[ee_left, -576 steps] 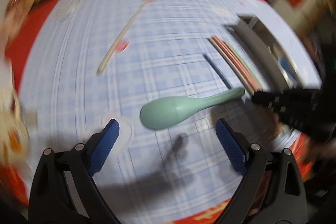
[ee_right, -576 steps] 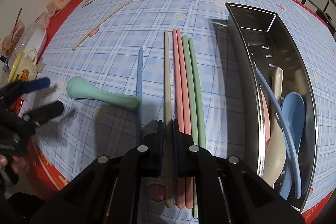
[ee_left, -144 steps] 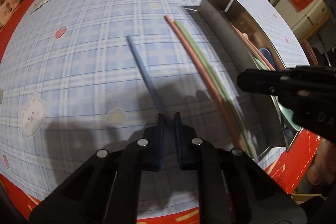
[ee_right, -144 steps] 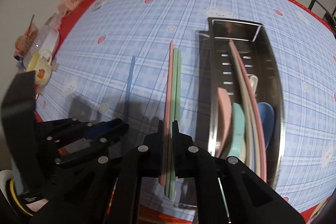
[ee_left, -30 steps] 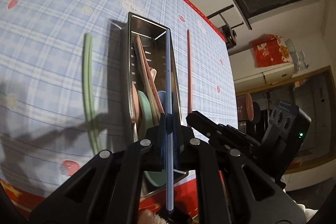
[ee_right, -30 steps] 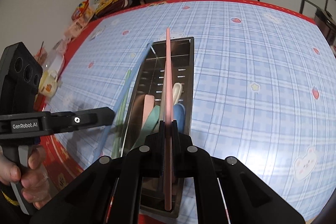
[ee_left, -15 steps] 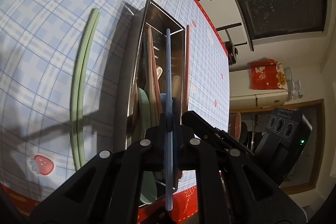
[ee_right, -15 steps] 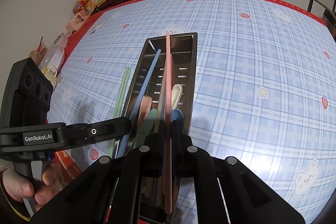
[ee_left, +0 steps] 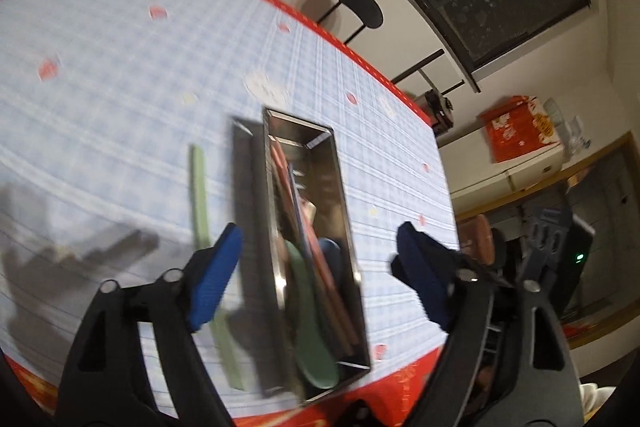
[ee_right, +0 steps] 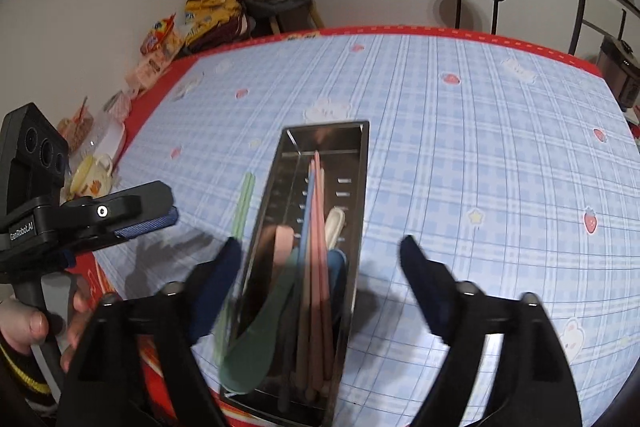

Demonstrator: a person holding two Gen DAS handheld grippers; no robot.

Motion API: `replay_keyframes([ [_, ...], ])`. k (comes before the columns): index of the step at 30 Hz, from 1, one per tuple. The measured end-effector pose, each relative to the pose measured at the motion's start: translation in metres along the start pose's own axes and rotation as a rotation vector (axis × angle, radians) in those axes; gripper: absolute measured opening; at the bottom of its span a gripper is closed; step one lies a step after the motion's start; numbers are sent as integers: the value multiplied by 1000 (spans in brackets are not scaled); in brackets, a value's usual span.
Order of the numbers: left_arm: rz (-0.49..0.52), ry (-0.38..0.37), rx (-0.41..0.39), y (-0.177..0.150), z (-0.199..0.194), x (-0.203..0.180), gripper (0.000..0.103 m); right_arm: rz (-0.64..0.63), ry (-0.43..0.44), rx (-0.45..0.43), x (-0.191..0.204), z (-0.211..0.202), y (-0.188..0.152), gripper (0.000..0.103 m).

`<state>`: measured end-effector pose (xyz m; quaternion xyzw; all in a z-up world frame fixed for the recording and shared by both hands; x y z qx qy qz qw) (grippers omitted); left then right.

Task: Organize utensils
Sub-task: 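Open both tools to release the blue and pink chopsticks in the basket, then move the left tool to the green chopsticks while the right tool follows beside the basket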

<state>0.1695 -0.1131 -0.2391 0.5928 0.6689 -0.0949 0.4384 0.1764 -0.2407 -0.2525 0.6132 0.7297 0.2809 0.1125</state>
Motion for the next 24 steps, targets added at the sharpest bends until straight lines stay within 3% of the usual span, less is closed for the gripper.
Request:
replay_keyframes([
  [2,25,30,-1,6,-7,6,88,8,4,-9,2,-3,3,93],
  [7,76,108,14,7,-19,28,87,34,9,-17,10,-8,3,95],
  [11,112,175,75,-8,-15,50,64,62,-1,-10,15,-8,-2,95],
  [16,115,226,166,-33,3,79,48,82,-3,21,23,-3,-15,95],
  [21,148,253,219,-44,19,88,42,95,15,52,31,0,-25,61],
  [24,192,271,229,-46,25,86,41,94,12,61,34,0,-29,51],
])
Point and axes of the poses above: each gripper's, at about its wrist camera, not at the fingertips, and z roughly the way its jaws point, x to its left, y to its top, the point moved 10 cm from there along z, roughly the way its jaws point, and after that the axes turned 8 degrees about -y, right-handed, at the moved point
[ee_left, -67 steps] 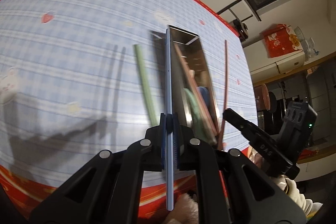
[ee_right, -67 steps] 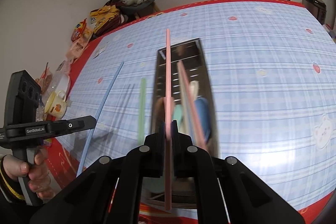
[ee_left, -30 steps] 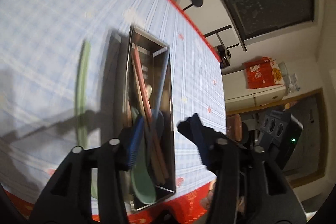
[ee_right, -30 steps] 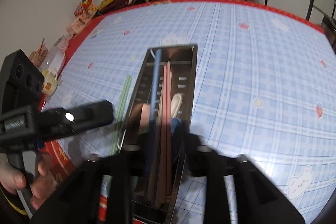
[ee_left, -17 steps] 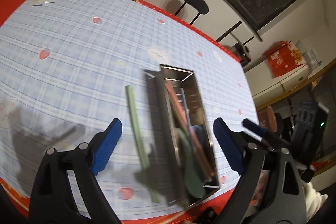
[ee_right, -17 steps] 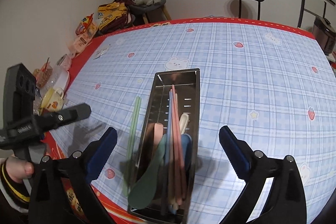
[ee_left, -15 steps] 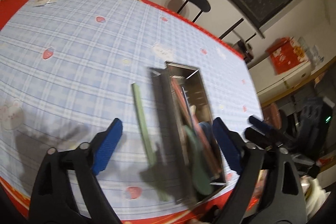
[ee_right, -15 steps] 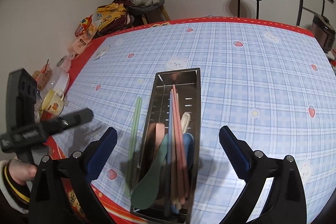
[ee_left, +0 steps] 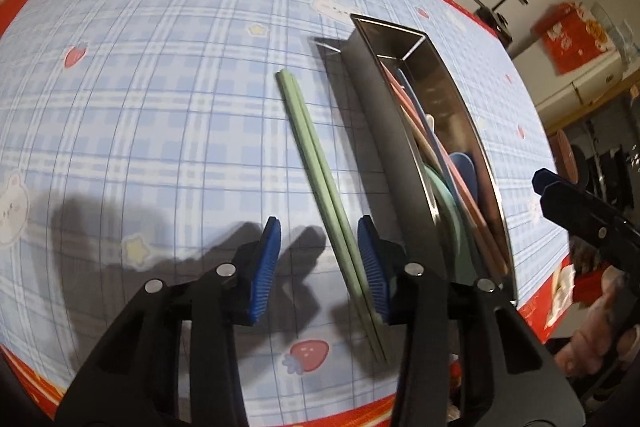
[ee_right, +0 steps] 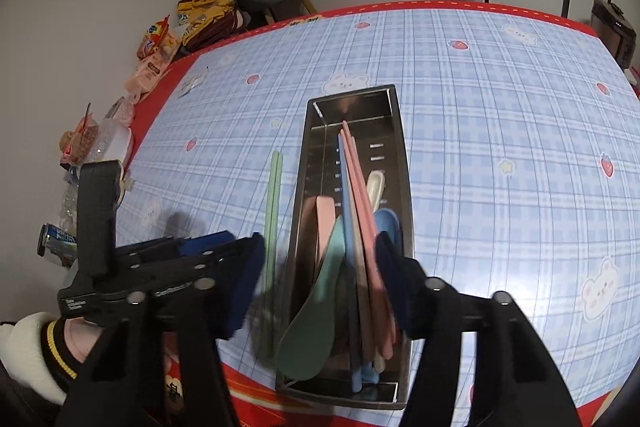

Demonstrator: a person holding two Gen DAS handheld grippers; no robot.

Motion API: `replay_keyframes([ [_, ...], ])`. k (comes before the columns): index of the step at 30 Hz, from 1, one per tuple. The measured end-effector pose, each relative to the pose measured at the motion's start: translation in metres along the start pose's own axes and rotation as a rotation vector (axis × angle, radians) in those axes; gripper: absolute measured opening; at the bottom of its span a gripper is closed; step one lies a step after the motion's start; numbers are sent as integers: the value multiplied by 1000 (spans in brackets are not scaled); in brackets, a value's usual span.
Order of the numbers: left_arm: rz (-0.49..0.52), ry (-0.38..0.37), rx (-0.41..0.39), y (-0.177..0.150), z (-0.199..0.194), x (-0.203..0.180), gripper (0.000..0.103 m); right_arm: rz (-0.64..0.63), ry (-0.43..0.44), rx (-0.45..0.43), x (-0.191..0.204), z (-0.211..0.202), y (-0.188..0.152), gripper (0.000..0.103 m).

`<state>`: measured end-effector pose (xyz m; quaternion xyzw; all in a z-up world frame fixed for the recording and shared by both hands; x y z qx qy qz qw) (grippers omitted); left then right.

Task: Organize utensils
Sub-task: 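Move the left tool to the green chopsticks while the right tool follows beside the basket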

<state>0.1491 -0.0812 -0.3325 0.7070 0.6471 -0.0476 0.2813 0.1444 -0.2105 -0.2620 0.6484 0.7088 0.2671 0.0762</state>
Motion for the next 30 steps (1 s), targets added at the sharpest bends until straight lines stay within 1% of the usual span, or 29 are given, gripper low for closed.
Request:
replay_keyframes([
  [3,28,37,10,1,7,1,35,6,-3,3,0,0,-2,51],
  [6,58,73,12,2,13,3,32,13,-7,4,-2,-1,-2,50],
  [13,112,122,11,4,18,-1,32,8,-5,11,0,2,0,50],
  [20,144,157,10,7,24,-8,33,1,8,19,5,6,0,49],
  [22,164,167,9,10,27,-10,36,-1,10,21,7,7,-1,49],
  [24,180,175,10,11,29,-11,37,-1,12,23,9,8,-1,49],
  [26,188,178,14,14,32,-12,37,-2,11,24,11,9,-2,49],
  [28,194,187,17,17,35,-12,33,-2,11,23,12,8,-1,49],
  [30,180,174,15,18,34,-10,33,-3,9,20,14,8,-2,48],
])
Point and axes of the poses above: each gripper's, at about its wrist camera, not at the fingertips, and z roughly the way its jaws point, x to its left, y to its top, the point moved 10 cm from there along z, roughly the way its jaws point, and after that the axes turned 8 degrees about -y, right-handed, at the moved point
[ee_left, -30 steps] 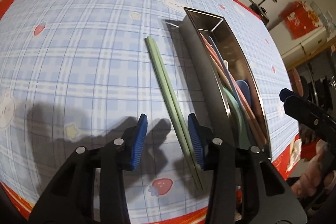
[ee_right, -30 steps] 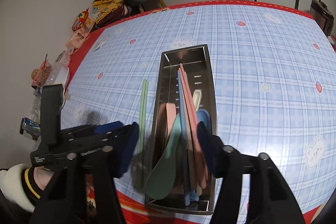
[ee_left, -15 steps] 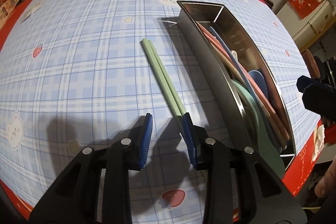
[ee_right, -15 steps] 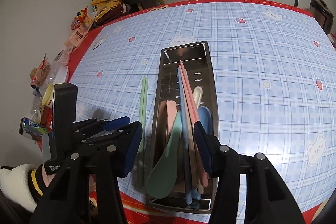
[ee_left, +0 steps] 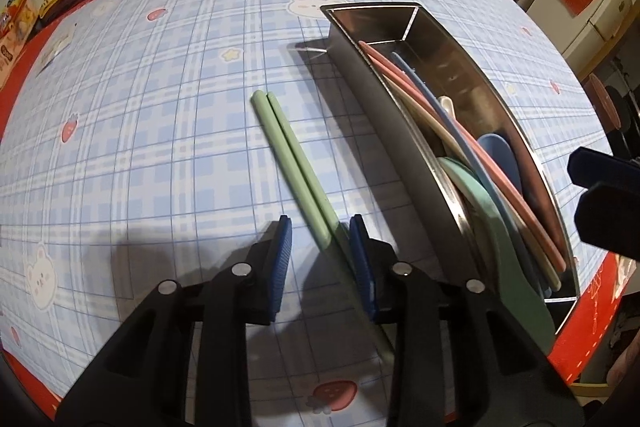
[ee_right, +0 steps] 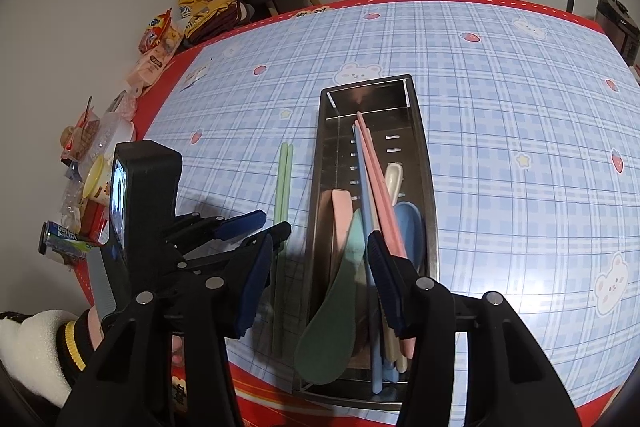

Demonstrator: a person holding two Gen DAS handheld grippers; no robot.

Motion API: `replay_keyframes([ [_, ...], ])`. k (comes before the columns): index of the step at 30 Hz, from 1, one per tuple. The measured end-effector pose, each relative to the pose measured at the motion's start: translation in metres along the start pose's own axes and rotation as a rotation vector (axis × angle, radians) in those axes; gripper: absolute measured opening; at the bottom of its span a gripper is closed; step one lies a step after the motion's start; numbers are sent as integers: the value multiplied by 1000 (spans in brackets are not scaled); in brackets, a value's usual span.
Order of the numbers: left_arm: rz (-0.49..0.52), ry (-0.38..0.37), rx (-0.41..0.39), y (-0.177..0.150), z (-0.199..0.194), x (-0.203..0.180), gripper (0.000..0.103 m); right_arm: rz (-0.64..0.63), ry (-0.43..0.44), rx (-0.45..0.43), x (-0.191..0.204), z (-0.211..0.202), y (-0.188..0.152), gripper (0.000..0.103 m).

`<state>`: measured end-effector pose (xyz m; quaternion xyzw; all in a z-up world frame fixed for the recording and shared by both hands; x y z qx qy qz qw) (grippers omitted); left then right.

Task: Organize utensils
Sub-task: 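Move the left tool to the green chopsticks while the right tool follows beside the basket, then grasp a green chopstick with the left tool while the right tool grasps the other green chopstick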

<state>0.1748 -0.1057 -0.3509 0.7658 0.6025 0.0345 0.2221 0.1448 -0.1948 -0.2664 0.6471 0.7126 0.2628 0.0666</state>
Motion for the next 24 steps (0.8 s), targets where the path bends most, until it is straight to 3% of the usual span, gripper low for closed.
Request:
replay_keyframes([
  [12,-44,-43,0,-10,-7,15,31,13,-1,-7,7,0,3,48],
  [24,27,-4,6,-11,-6,10,39,19,-3,-8,12,2,4,48],
])
Point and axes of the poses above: each gripper's, at about its wrist camera, not at the fingertips, and z roughly the way its jaws point, x to its left, y to its top, the point moved 10 cm from there along z, roughly the way its jaws point, and after that the axes turned 8 degrees about -y, right-handed, at the moved point
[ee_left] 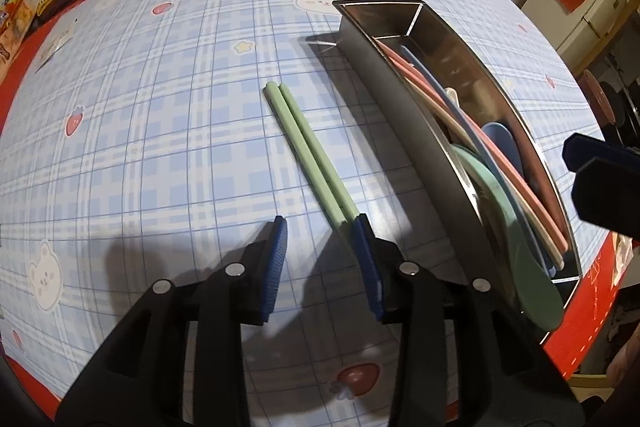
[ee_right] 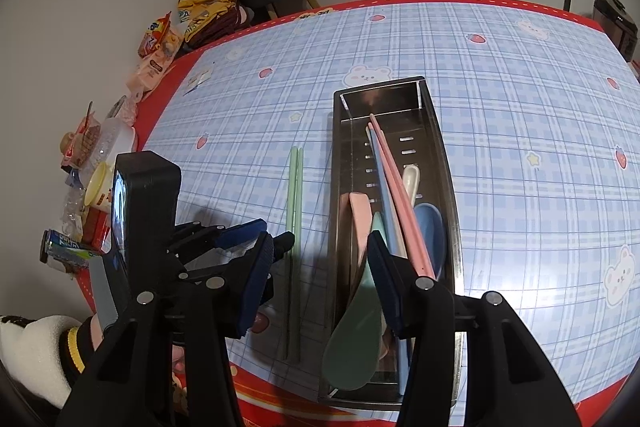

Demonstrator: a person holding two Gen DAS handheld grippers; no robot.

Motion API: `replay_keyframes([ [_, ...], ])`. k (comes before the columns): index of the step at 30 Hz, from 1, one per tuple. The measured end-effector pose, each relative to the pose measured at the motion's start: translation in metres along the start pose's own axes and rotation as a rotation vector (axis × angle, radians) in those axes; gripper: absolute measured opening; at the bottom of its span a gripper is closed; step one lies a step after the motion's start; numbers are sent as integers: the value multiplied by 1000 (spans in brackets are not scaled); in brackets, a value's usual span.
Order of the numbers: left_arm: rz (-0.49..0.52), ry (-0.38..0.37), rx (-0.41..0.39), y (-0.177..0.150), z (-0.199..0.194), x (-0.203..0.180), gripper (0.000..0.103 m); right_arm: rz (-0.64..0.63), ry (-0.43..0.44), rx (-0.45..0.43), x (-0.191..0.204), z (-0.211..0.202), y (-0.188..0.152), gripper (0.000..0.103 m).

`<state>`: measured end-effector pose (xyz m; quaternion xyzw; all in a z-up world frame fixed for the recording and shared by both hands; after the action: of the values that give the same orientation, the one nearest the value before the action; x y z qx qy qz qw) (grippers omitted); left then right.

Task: Organize utensils
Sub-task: 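Grasp a green chopstick with the left tool while the right tool grasps the other green chopstick, then carry the green chopstick into the steel basket while the left tool carries the other green chopstick there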

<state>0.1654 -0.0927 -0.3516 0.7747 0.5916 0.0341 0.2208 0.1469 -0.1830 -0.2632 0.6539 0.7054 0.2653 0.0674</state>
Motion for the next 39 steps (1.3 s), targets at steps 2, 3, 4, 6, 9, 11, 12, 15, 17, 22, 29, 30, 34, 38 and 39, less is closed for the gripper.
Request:
replay_keyframes([
  [2,5,7,0,0,-1,1,39,5,-3,-3,-2,-1,0,48],
  [3,7,14,2,-1,-1,1,39,8,-4,-3,-2,-1,0,48],
  [4,6,17,4,-2,-1,1,39,11,-5,-4,-3,-1,1,48],
  [6,-1,21,14,-5,-3,1,39,14,-5,-6,-4,-2,0,48],
  [9,19,31,34,-11,-3,-3,39,16,-1,-8,-4,-3,1,48],
  [11,51,47,35,-14,-2,-7,41,17,1,-9,-3,-2,1,48],
  [12,56,51,34,-15,-2,-7,41,16,3,-8,-3,-2,1,48],
  [15,66,57,31,-15,-3,-5,33,12,7,-6,1,-2,0,48],
  [17,46,74,22,-16,-7,7,14,11,10,-4,3,-1,0,48],
  [22,-53,-8,11,-22,-16,30,10,-5,15,17,13,6,-5,31],
  [29,-203,-49,-15,-44,-36,72,10,-61,-14,107,37,31,-19,27],
  [30,-219,-52,-21,-48,-40,79,10,-64,-21,127,39,35,-22,27],
  [34,-250,-72,-33,-60,-49,95,10,-79,-77,214,47,55,-38,27],
  [38,-265,-83,-45,-64,-55,107,10,-86,-157,278,52,70,-49,27],
  [39,-270,-86,-50,-65,-57,111,10,-87,-177,290,52,73,-51,27],
])
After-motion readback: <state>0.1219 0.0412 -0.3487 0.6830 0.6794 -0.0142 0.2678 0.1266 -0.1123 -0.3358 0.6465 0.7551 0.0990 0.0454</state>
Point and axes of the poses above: each gripper's, at about its wrist camera, not at the fingertips, and z roughly the way its jaws point, x to its left, y to its top, the point moved 10 cm from there along z, roughly the way its jaws point, and after that the axes turned 8 degrees about -y, right-handed, at the moved point
